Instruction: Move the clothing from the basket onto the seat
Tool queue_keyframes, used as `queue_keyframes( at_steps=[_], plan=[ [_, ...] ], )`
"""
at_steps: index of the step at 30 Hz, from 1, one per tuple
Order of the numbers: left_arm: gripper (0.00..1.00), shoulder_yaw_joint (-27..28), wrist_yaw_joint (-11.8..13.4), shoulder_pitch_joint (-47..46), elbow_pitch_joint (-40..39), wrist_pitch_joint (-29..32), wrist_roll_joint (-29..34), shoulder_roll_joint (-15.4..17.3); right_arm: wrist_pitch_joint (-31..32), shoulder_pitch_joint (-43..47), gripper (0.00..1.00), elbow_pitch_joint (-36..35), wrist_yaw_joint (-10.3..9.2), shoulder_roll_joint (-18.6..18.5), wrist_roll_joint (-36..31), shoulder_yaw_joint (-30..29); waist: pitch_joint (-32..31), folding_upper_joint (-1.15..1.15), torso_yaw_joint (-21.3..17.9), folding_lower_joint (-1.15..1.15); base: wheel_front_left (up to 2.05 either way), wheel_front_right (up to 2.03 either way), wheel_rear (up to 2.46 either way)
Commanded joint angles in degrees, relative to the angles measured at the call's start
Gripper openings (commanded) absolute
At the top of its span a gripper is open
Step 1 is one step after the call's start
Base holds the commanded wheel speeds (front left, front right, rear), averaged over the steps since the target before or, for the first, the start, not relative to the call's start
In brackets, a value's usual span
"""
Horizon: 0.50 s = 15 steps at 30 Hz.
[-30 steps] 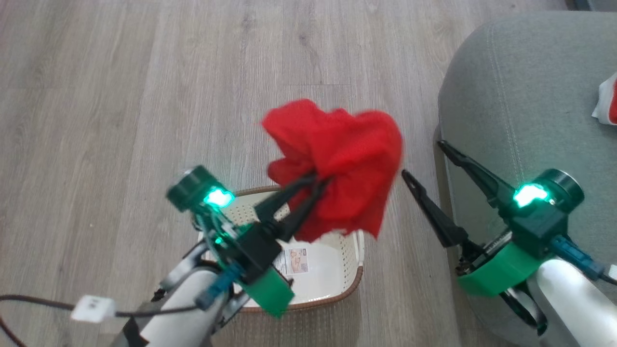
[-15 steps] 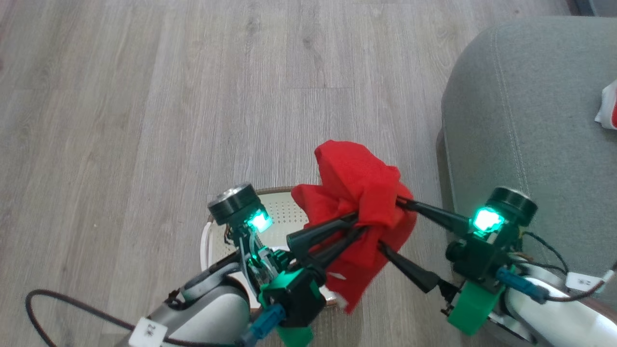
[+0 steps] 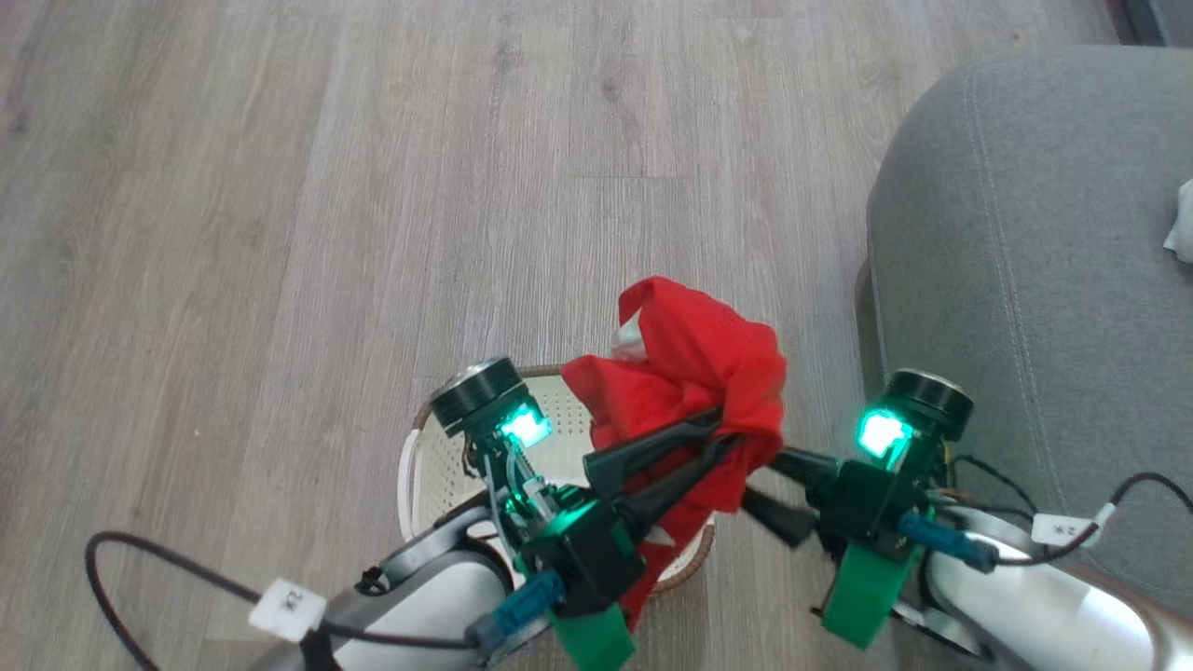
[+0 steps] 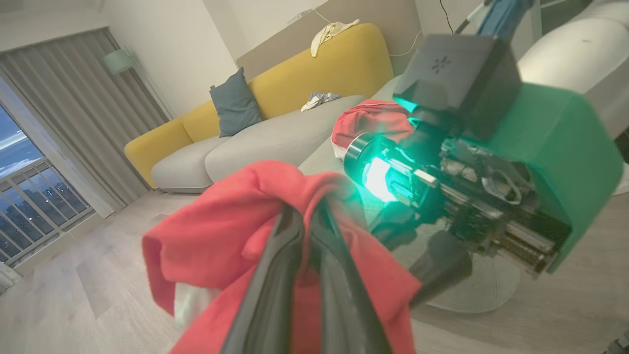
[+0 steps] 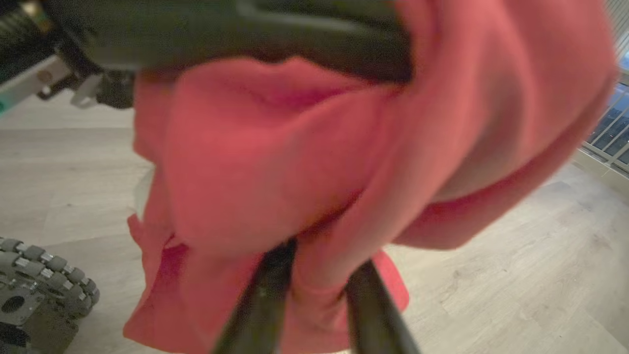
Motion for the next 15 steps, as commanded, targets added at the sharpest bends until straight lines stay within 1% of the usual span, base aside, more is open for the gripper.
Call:
queue_keyframes(
  at_steps=[1, 5, 6, 9, 10, 11, 12, 13, 14, 15],
  plan=[
    [0.00, 3.3, -0.3, -1.5, -1.3, -0.5, -0.8, -0.6, -0.4, -0.3, 0.00, -1.3, -0.01, 0.9, 1.2, -1.4, 0.0, 0.00, 0.1, 0.00, 0.00, 0.00, 0.00],
    [0.00, 5.2, -0.8, -0.1, 0.1, -0.5, -2.1, -2.0, -0.4, 1.8, 0.00, -0.9, -0.01, 2.9, 2.1, -5.7, -0.4, 0.00, 0.4, 0.00, 0.00, 0.00, 0.00],
    [0.00, 5.2, -0.8, -0.1, 0.1, -0.5, -2.1, -2.0, -0.4, 1.8, 0.00, -0.9, -0.01, 2.9, 2.1, -5.7, -0.4, 0.00, 0.4, 0.00, 0.00, 0.00, 0.00],
    [0.00, 6.9, -1.2, 1.1, 0.6, -0.5, -2.7, -3.0, -0.4, 3.8, 0.00, -1.3, -0.01, 4.6, 1.9, -9.5, -0.6, 0.00, 0.5, 0.00, 0.00, 0.00, 0.00],
    [0.11, 7.5, -1.3, 1.5, 0.7, -0.5, -2.9, -3.3, -0.4, 4.3, 0.00, -1.6, -0.01, 5.0, 1.4, -10.7, -0.7, 0.00, 0.6, 0.00, 0.00, 0.00, 0.00],
    [0.46, 8.1, -1.4, 1.8, 0.8, -0.5, -2.9, -3.6, -0.4, 4.9, 0.00, -1.8, -0.01, 5.4, 0.9, -11.8, -0.7, 0.00, 0.6, 0.00, 0.00, 0.00, 0.00],
    [0.78, 8.8, -1.5, 2.2, 0.8, -0.5, -3.0, -3.9, -0.4, 5.6, 0.00, -2.0, -0.01, 6.0, 0.8, -13.1, -0.8, 0.00, 0.5, 0.00, 0.00, 0.00, 0.00],
    [1.00, 9.5, -1.5, 2.6, 0.9, -0.5, -3.0, -4.3, -0.4, 6.2, 0.00, -2.1, -0.01, 6.6, 0.7, -14.6, -0.8, 0.00, 0.5, 0.00, 0.00, 0.00, 0.00],
    [1.00, 10.2, -1.6, 3.2, 1.2, -0.5, -3.5, -4.7, -0.4, 6.9, 0.00, -2.2, -0.01, 7.2, 0.7, -16.3, -0.8, 0.00, 0.5, 0.00, 0.00, 0.00, 0.00],
    [1.00, 12.2, -1.7, 4.1, 1.5, -0.5, -4.1, -5.8, -0.4, 8.2, 0.00, -2.2, -0.01, 8.6, 1.1, -19.8, -0.9, 0.00, 0.5, 0.00, 0.00, 0.00, 0.00]
  ],
)
